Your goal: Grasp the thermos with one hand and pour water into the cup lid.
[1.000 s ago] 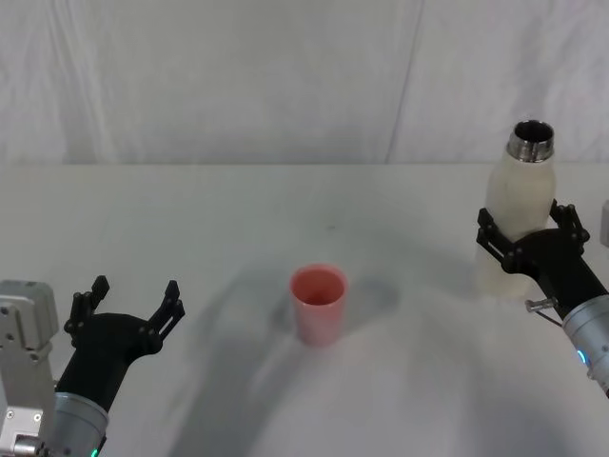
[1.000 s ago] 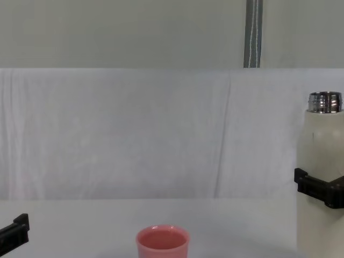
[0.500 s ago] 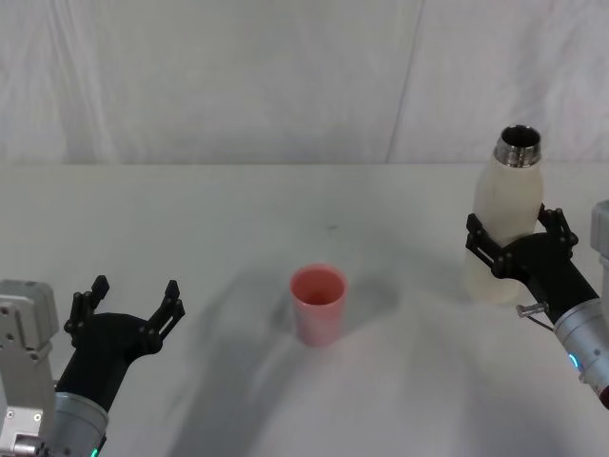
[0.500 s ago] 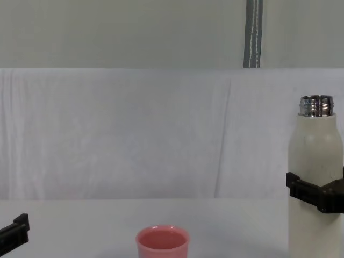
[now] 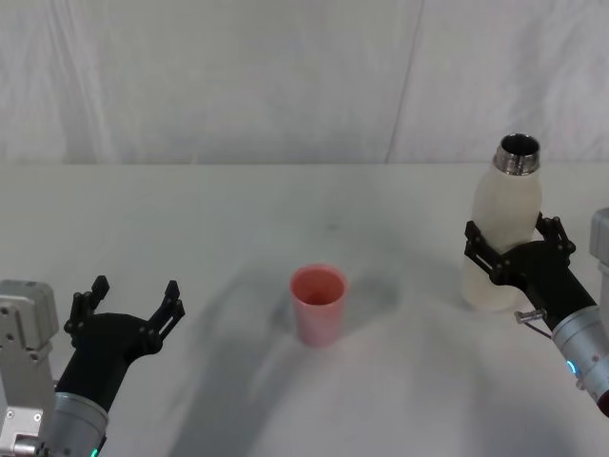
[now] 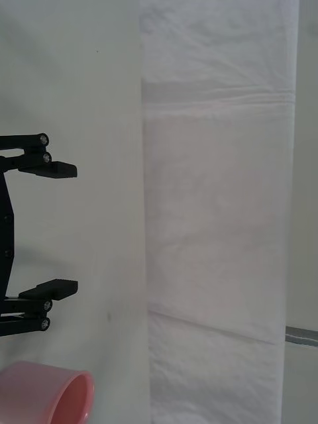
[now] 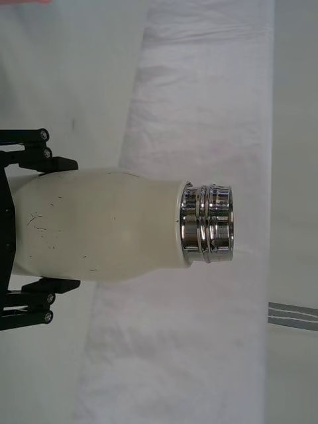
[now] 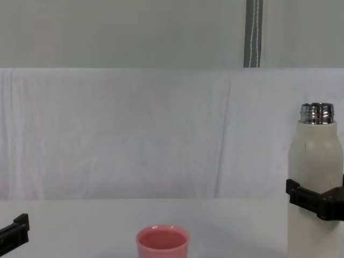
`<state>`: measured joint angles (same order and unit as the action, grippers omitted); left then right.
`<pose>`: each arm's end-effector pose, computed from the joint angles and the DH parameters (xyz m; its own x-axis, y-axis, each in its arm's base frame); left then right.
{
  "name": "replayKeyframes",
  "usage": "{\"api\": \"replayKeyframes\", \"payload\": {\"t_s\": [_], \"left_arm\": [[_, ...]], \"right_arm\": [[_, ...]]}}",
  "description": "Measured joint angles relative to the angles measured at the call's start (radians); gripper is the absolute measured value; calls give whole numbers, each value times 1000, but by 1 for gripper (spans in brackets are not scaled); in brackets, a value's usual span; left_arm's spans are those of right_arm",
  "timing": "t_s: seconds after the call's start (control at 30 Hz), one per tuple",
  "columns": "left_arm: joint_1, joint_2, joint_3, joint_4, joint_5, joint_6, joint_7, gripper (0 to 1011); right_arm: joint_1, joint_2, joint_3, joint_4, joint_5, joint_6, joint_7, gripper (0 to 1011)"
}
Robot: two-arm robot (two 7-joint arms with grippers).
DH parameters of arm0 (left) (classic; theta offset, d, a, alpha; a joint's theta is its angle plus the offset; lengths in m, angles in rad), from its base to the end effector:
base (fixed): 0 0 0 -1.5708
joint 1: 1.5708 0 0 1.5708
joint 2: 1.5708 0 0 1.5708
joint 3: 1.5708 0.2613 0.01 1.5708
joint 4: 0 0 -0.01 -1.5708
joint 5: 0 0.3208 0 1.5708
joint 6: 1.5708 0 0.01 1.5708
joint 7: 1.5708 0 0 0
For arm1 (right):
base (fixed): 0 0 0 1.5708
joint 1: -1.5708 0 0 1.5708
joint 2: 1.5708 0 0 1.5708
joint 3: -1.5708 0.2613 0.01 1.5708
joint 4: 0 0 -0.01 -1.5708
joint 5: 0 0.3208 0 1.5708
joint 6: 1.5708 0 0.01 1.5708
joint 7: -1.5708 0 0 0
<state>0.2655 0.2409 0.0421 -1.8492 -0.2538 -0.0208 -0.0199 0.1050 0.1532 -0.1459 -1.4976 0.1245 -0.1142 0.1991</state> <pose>0.2722 0.0294 -0.2584 0.1245 0.9917 -0.0327 -0.9921 0.1239 -0.0176 0.3650 0.0037 -0.2616 0.3235 -0.9440 0.0652 0.9376 0.3290 0.1126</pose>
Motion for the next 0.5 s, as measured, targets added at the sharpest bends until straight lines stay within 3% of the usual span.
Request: {"api": "replayKeyframes", "payload": {"t_s": [0.5], "left_arm": [[0,0,0,0,0,0,0,1001]], "right_arm": [[13,-7,2,37,26,-12,5,950]]}}
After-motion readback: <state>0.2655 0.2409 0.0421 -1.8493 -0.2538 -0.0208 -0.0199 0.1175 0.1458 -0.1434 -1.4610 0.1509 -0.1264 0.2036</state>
